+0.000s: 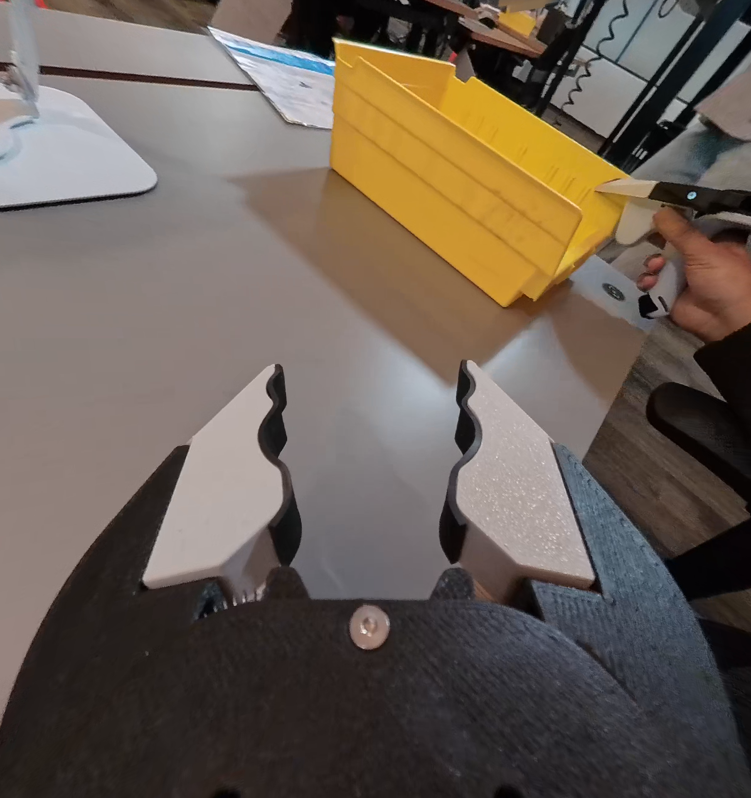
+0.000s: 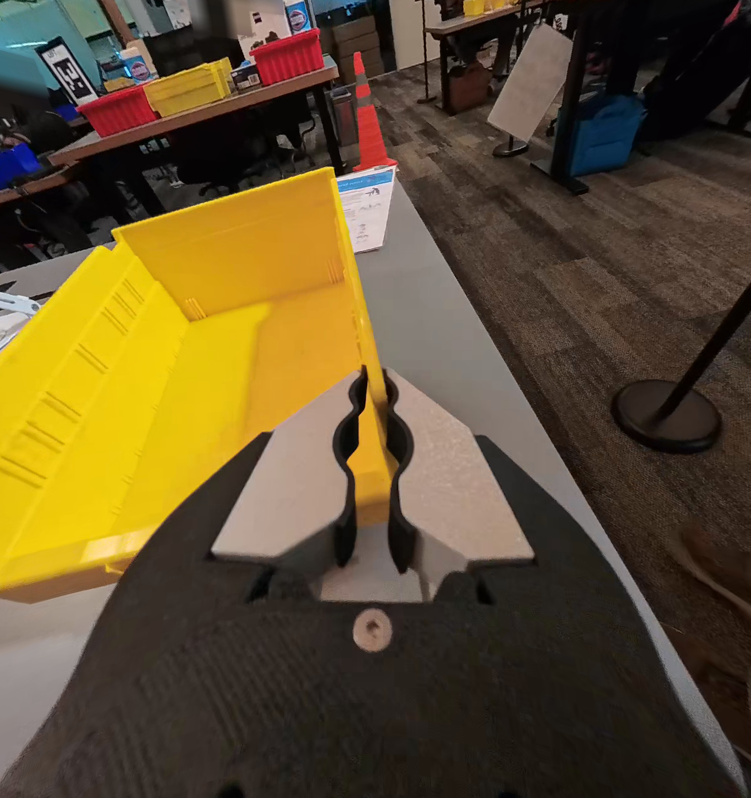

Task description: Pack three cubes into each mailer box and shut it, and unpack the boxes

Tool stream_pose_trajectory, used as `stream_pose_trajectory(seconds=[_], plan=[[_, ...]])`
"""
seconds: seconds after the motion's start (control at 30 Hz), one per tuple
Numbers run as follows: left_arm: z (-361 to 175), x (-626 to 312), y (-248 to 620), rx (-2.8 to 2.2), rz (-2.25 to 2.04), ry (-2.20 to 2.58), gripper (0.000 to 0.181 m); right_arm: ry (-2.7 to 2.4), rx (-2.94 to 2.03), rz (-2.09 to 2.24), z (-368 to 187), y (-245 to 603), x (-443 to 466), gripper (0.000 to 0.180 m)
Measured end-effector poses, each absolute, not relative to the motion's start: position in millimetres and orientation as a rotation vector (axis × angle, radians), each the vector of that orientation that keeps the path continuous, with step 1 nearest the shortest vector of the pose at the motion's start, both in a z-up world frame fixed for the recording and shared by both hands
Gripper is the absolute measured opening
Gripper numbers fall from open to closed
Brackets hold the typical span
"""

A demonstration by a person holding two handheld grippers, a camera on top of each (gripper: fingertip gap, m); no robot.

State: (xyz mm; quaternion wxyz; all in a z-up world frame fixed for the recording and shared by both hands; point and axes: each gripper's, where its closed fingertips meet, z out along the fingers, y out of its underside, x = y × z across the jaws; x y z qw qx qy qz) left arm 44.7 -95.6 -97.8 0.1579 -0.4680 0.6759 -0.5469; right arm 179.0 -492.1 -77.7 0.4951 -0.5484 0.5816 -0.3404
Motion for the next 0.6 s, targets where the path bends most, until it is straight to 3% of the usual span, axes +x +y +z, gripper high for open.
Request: stream_pose_trajectory(seconds=[0.03, 0.13, 0.27, 0.4, 0.5, 0.6], plan=[[-97.1, 46.0, -91.9, -1.344, -1.559, 1.919, 0.079, 1.415, -1.326, -0.837, -76.8, -493.0, 179.2, 0.006], [-95.7, 51.0, -78.5, -1.361, -1.526, 1.868, 0.079, 1.37, -1.303, -0.906, -59.8, -494.3, 173.8, 0.049], [-90.4, 66.8, -36.1, -1.359, -1.375, 1.724, 0.082, 1.131, -1.3, -1.128, -1.7, -459.0, 152.2, 0.053], [-70.5, 83.0, 59.4, -1.414, -1.116, 1.424, 0.087, 0.81, -1.342, -1.179, 39.9, -352.1, 123.8, 0.051], [-52.8, 74.9, 151.2, -1.469, -0.904, 1.189, 0.098, 0.622, -1.416, -0.979, 34.7, -257.2, 96.1, 0.052], [-43.5, 52.2, 235.0, -1.485, -0.717, 1.033, 0.089, 0.509, -1.535, -0.779, 6.2, -188.4, 71.3, 0.051]])
